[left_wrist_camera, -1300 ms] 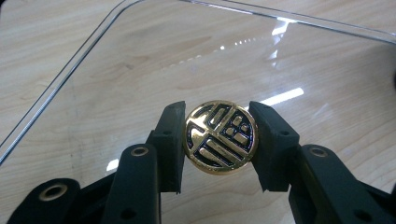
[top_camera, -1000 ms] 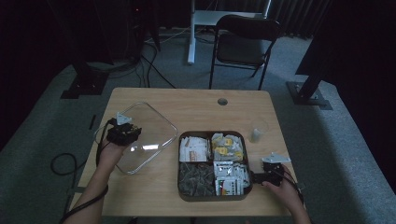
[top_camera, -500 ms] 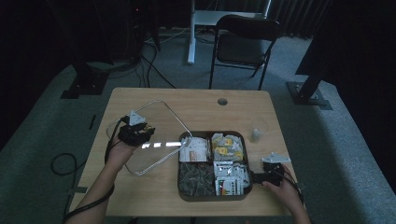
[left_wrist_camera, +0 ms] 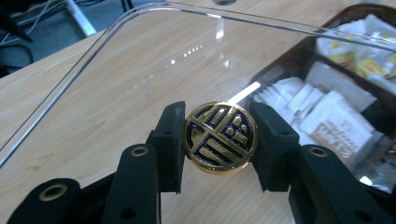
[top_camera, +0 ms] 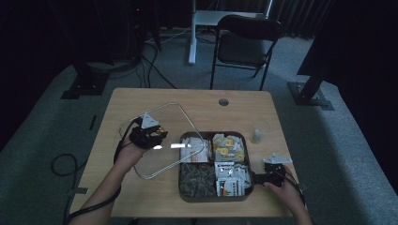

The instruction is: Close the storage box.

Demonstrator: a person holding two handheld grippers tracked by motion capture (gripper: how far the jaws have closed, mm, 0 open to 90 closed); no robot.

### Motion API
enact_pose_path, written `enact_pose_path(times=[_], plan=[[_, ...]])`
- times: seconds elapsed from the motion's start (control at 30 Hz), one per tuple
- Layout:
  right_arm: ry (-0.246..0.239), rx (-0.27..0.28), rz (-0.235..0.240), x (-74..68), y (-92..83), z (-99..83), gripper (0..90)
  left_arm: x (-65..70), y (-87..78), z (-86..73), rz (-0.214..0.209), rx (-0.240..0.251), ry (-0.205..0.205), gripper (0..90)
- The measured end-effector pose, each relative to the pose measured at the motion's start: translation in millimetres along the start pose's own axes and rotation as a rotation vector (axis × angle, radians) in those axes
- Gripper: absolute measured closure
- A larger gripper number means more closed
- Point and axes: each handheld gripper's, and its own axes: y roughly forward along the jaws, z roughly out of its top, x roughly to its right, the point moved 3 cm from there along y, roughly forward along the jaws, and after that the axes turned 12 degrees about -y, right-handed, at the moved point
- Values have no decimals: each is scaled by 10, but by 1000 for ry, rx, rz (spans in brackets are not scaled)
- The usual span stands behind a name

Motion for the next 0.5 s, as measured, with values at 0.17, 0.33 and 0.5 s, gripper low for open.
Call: enact_pose_path(times=[0.17, 0.33, 0.5], plan=[[0, 0, 0, 0, 0, 0, 125, 123, 17, 44, -26, -3, 22, 589], [1, 0, 1, -1, 0, 0, 125, 246, 44, 82, -54, -3, 51, 589], [2, -1, 1, -1, -1, 0, 125, 373, 84, 106, -91, -3, 74, 589]])
